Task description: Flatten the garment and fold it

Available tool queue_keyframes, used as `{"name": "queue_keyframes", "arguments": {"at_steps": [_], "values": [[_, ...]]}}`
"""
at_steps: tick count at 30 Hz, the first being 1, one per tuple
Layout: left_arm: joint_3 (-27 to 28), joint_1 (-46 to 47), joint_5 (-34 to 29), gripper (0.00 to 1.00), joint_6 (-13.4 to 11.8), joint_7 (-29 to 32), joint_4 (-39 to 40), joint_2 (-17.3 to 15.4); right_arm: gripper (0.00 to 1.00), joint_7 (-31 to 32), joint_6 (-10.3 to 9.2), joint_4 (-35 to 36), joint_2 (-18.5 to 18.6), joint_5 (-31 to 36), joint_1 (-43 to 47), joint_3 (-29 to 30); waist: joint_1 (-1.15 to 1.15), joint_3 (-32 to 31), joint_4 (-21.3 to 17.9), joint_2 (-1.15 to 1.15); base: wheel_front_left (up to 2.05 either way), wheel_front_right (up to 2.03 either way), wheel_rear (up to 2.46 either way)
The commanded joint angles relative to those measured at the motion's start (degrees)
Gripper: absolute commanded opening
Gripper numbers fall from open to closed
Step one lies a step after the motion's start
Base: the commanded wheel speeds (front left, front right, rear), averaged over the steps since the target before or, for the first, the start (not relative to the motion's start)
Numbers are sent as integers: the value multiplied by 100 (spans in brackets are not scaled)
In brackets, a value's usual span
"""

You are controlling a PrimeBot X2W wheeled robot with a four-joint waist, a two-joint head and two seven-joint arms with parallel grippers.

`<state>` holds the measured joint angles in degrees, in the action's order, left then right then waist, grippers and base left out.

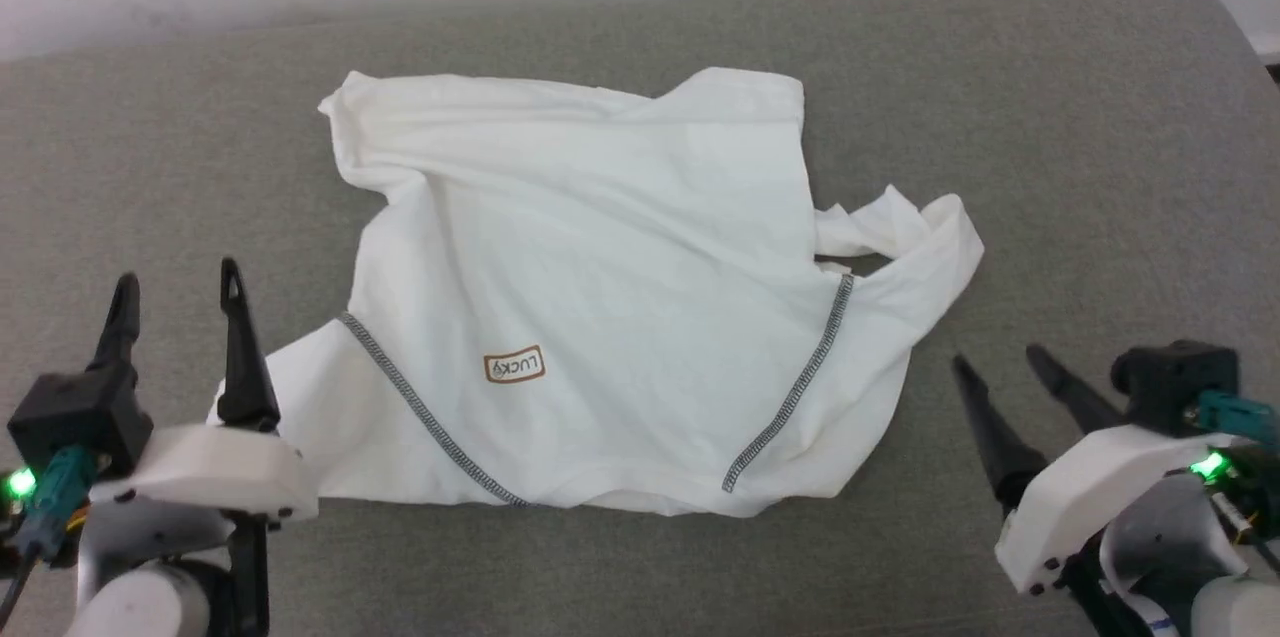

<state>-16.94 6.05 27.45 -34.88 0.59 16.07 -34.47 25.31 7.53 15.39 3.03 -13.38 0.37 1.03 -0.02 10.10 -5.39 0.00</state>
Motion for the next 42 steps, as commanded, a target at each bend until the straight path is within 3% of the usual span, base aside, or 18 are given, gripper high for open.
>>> {"name": "queue_keyframes", "arguments": {"at_steps": [1,6,11,18,26,33,34,35,36,42], "values": [[70,-212,-34,100,-29,-123,94,-74,100,173,-4,-110,11,34,108,-38,2,-143,135,0,0,0,0],[88,-515,-79,100,27,-264,288,-231,100,834,-4,-406,383,-146,208,-451,2,-263,261,0,0,0,0],[70,-740,-58,100,23,-188,474,-328,100,1425,-4,-603,921,-583,9,-1380,2,-384,388,0,0,0,0],[1,-818,-63,100,-1,-94,583,-351,100,1752,-4,-1034,1491,-971,-683,-2449,2,-385,596,0,0,0,0],[-42,-607,-80,100,-20,-192,595,-197,100,2045,-4,-2080,1664,-1043,-1527,-3093,2,44,792,0,0,0,0],[-105,-499,-64,100,-8,-306,477,-45,99,2658,-4,-2901,1792,-1157,-1781,-3758,2,289,869,0,0,0,0],[-118,-493,-58,100,1,-301,457,-40,71,2747,-4,-2966,1803,-1198,-1785,-3804,2,297,870,0,0,0,0],[-134,-486,-52,100,15,-290,435,-41,27,2813,-4,-3005,1819,-1229,-1791,-3857,2,293,871,0,0,0,0],[-151,-485,-39,100,29,-258,409,-45,0,2855,-4,-3034,1829,-1276,-1795,-3894,2,281,868,0,0,0,0],[-298,-537,173,100,198,210,302,-177,0,2641,-4,-2989,1777,-1420,-1861,-3756,2,100,753,0,0,0,0]]}}
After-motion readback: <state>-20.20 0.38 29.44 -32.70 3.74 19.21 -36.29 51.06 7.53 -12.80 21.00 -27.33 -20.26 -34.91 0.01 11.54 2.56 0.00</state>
